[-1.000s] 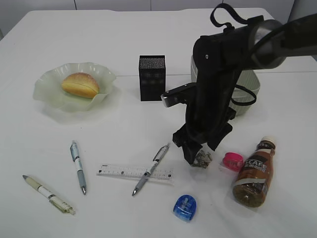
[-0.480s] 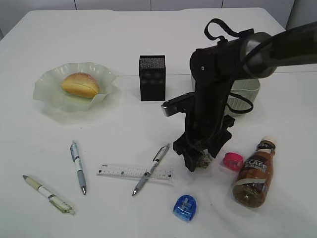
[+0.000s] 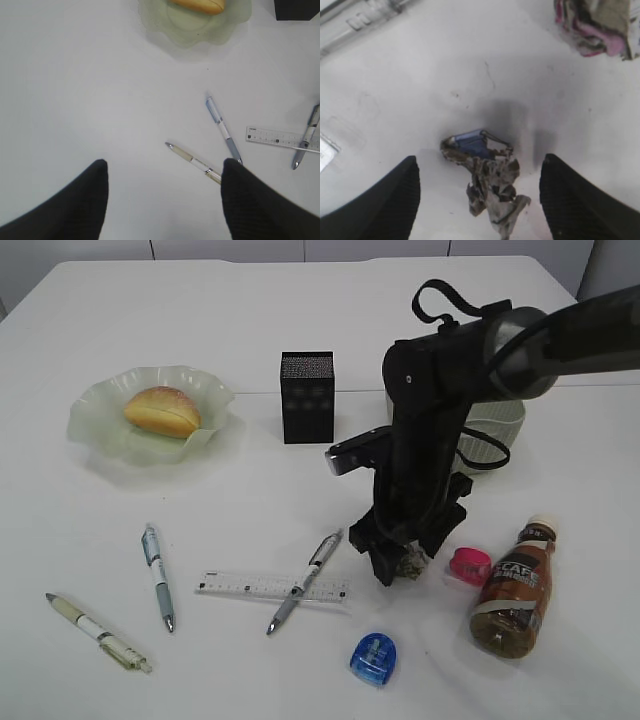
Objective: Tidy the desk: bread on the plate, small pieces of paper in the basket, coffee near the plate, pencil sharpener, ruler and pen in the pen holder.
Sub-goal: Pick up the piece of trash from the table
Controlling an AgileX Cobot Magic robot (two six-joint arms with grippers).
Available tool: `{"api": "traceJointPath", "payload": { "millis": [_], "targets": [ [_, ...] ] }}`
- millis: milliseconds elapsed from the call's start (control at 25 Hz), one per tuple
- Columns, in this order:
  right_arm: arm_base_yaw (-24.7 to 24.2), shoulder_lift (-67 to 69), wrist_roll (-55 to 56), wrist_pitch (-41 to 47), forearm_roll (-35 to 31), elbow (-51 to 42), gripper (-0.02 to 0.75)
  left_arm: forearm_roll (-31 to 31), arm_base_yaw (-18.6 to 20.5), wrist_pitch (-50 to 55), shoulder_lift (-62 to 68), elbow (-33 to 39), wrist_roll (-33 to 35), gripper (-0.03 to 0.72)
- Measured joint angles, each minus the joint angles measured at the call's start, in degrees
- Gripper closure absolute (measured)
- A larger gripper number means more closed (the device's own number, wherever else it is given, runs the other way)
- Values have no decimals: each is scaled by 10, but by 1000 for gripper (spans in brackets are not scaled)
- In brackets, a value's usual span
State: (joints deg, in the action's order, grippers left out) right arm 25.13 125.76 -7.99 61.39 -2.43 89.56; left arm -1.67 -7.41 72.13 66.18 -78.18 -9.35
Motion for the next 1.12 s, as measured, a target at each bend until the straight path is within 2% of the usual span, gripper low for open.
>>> {"api": "traceJointPath", "payload": {
  "millis": [120, 240, 480, 720, 840, 880, 1120],
  "targets": [
    [0, 0, 0, 0, 0, 0, 167, 0, 0, 0, 0, 0, 0, 182],
    [0, 0, 0, 0, 0, 0, 217, 0, 0, 0, 0, 0, 0, 182],
    [0, 2, 0, -1, 0, 0, 423, 0, 0, 0, 0, 0, 0, 182],
    [0, 3, 1, -3, 0, 0, 580, 0, 0, 0, 0, 0, 0, 182],
    [0, 3, 1, -3, 0, 0, 689, 0, 0, 0, 0, 0, 0, 182],
    [0, 3, 1, -3, 0, 0, 720, 0, 21, 0, 0, 0, 0, 182],
    [0, 4, 10, 34, 0, 28, 725, 2, 4, 0, 0, 0, 0, 182]
  ]
}}
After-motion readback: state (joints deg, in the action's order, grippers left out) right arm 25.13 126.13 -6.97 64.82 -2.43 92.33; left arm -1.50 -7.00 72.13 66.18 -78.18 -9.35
